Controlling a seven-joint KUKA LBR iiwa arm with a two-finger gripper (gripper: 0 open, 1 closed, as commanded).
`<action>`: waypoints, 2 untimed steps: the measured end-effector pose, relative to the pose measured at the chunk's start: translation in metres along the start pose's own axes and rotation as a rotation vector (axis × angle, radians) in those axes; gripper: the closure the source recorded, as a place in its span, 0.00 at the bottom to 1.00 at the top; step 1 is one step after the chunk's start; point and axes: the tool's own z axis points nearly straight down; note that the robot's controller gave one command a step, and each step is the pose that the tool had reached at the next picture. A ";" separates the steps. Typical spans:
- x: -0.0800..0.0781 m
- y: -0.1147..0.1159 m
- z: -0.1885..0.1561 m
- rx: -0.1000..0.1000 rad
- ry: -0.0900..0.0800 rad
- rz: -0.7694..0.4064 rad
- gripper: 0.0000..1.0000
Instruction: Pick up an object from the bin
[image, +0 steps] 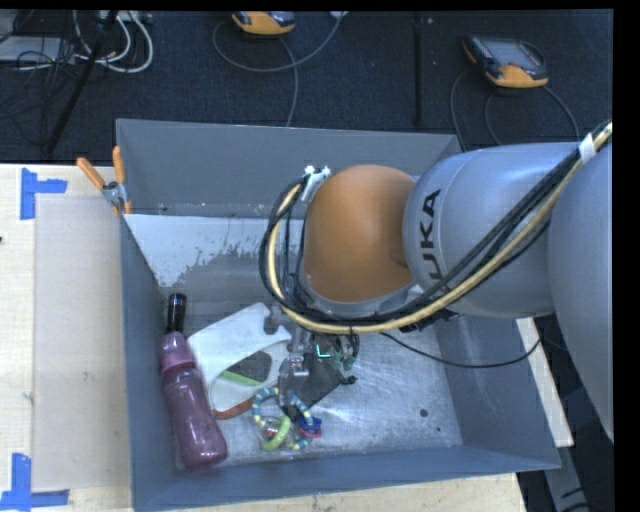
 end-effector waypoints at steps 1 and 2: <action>-0.002 -0.001 -0.004 -0.001 -0.007 0.004 0.00; 0.054 -0.054 0.094 -0.004 -0.023 -0.103 1.00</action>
Offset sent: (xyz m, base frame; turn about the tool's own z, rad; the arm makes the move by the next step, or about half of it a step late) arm -0.0587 -0.0552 -0.0968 -0.1076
